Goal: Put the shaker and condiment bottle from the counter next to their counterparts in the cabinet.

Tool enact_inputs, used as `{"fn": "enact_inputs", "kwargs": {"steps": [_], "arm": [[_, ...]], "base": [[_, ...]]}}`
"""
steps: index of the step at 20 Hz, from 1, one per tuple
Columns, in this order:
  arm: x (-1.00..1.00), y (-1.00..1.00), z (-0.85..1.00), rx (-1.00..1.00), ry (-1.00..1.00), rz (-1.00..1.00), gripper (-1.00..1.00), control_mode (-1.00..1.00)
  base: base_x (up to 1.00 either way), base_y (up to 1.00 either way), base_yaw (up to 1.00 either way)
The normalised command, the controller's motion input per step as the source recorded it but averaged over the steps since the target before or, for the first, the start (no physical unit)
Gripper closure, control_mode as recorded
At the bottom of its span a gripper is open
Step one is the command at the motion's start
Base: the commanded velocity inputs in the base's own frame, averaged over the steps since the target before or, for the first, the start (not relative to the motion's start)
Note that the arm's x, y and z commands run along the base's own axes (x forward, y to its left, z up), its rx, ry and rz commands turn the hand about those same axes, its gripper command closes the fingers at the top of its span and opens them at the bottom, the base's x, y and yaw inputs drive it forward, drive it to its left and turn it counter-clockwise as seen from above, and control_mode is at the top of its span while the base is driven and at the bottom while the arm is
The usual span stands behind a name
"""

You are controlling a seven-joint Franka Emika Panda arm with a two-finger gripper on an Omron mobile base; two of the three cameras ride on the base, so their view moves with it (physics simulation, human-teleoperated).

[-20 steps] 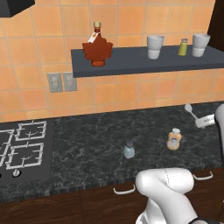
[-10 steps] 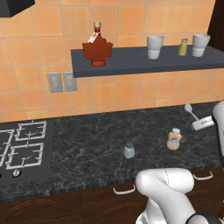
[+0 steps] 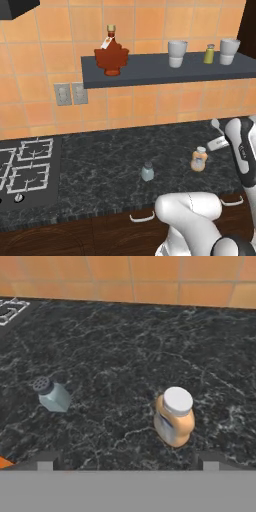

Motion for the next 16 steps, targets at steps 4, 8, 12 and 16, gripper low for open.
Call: {"fn": "enact_inputs", "kwargs": {"steps": [4,8,12,16], "arm": [[0.41,-0.10,-0.24,0.00,0.09,0.05,-1.00,-1.00],[0.40,-0.14,-0.25,0.00,0.09,0.05,-1.00,-1.00],[0.39,-0.17,-0.27,0.00,0.09,0.06,-1.00,-1.00],[0.33,-0.13,-0.33,0.00,0.07,0.06,-1.00,-1.00]], "base": [[0.00,0.00,0.00],[0.00,0.00,0.00],[0.00,0.00,0.00],[0.00,0.00,0.00]]}}
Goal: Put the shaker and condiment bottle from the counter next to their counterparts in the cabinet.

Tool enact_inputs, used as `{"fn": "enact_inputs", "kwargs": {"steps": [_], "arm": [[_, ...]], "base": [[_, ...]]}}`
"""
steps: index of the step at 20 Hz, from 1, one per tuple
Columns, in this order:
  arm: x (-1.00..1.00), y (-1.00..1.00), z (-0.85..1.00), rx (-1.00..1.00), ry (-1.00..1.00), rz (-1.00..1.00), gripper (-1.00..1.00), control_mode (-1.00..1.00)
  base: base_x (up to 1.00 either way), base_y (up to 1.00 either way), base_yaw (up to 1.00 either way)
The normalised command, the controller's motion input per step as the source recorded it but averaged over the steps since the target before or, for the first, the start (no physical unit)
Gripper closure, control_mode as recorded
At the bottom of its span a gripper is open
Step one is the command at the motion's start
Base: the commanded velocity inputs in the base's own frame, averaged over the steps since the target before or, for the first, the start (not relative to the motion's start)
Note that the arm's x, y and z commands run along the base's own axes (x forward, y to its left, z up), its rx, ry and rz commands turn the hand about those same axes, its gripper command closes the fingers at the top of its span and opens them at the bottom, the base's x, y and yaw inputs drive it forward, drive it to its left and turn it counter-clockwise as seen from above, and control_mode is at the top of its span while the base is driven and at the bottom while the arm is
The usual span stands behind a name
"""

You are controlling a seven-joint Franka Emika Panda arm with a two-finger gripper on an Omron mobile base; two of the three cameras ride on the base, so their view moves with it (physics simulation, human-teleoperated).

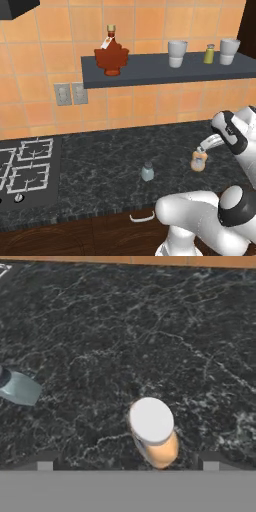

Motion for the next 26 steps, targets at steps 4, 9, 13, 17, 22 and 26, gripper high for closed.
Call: {"fn": "enact_inputs", "kwargs": {"steps": [4,9,13,17,22,26], "arm": [[0.36,-0.06,-0.34,0.00,0.03,0.04,-1.00,-1.00],[0.30,-0.06,-0.24,0.00,0.00,0.04,-1.00,-1.00],[0.13,-0.11,-0.17,0.00,0.00,0.04,-1.00,-1.00],[0.09,-0.01,-0.24,0.00,0.10,0.05,-1.00,-1.00],[0.07,0.00,-0.27,0.01,0.16,0.06,1.00,-1.00],[0.09,0.08,-0.14,-0.01,0.10,0.01,1.00,-1.00]], "base": [[0.00,0.00,0.00],[0.00,0.00,0.00],[0.00,0.00,0.00],[0.00,0.00,0.00],[0.00,0.00,0.00],[0.00,0.00,0.00]]}}
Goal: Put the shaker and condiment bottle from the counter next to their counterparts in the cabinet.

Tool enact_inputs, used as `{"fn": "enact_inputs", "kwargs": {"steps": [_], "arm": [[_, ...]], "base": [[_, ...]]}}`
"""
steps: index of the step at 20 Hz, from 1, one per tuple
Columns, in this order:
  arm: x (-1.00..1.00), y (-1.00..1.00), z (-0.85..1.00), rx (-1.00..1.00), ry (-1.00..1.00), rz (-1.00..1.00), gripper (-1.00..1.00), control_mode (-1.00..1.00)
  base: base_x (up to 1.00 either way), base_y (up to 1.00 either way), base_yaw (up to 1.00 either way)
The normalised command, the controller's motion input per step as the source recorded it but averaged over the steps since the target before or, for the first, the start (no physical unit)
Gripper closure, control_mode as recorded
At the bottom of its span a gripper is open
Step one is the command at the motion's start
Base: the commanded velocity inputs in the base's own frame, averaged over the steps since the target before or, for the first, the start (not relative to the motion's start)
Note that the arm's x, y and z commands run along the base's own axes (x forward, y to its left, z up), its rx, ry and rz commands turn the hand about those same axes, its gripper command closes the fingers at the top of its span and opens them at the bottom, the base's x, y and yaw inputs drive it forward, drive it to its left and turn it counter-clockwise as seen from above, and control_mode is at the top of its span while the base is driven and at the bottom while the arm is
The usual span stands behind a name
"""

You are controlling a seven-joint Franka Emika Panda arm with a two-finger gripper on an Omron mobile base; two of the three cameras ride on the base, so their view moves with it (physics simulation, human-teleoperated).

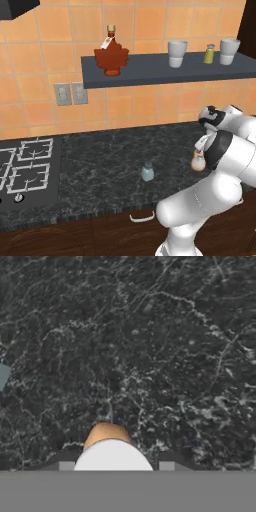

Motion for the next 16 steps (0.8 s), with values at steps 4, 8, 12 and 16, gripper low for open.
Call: {"fn": "enact_inputs", "kwargs": {"steps": [4,8,12,16], "arm": [[0.29,-0.01,0.54,0.00,0.01,0.00,1.00,-1.00],[0.05,0.00,0.62,0.00,0.00,0.00,1.00,-1.00],[-0.11,0.00,0.44,0.00,0.00,0.00,1.00,-1.00],[-0.16,0.00,0.48,0.00,-0.01,0.00,1.00,-1.00]], "base": [[0.00,0.00,0.00],[0.00,0.00,0.00],[0.00,0.00,0.00],[0.00,0.00,0.00]]}}
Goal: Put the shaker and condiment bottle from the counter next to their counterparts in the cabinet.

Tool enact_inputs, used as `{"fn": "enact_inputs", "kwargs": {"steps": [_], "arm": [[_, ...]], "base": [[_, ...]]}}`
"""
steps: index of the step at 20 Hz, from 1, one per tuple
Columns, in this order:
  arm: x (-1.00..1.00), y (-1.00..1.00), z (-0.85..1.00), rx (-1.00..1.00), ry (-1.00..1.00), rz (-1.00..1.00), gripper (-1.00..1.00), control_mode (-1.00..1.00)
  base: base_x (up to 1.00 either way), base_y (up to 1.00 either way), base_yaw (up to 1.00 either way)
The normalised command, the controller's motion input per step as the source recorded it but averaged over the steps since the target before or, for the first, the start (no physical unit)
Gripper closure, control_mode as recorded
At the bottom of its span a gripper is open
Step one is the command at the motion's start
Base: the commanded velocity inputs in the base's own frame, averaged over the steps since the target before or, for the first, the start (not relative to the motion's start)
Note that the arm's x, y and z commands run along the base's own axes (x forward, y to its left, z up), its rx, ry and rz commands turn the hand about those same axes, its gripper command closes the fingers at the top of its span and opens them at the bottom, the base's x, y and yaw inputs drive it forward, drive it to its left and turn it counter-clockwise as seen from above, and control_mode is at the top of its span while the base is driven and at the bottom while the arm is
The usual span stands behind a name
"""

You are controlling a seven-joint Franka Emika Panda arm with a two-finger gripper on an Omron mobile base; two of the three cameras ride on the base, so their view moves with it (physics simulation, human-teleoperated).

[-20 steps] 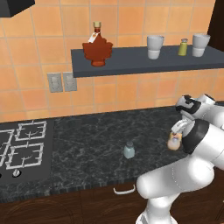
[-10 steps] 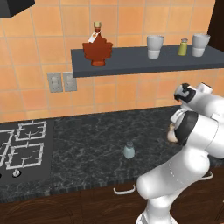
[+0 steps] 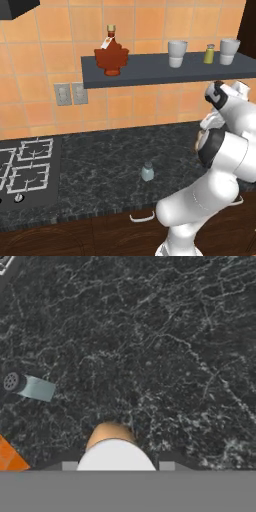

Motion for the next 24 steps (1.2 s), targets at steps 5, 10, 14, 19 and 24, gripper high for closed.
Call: {"fn": "enact_inputs", "kwargs": {"steps": [5,10,14,19,24], "arm": [[-0.14,0.02,0.53,0.00,0.00,0.00,1.00,-1.00],[-0.20,0.09,0.69,0.00,-0.04,0.01,1.00,-1.00],[-0.37,0.08,0.66,0.00,-0.08,0.01,1.00,-1.00],[-0.27,0.22,0.67,-0.03,-0.06,0.01,1.00,-1.00],[-0.17,0.31,0.64,-0.04,-0.07,0.00,1.00,-1.00]], "base": [[0.00,0.00,0.00],[0.00,0.00,0.00],[0.00,0.00,0.00],[0.00,0.00,0.00],[0.00,0.00,0.00]]}}
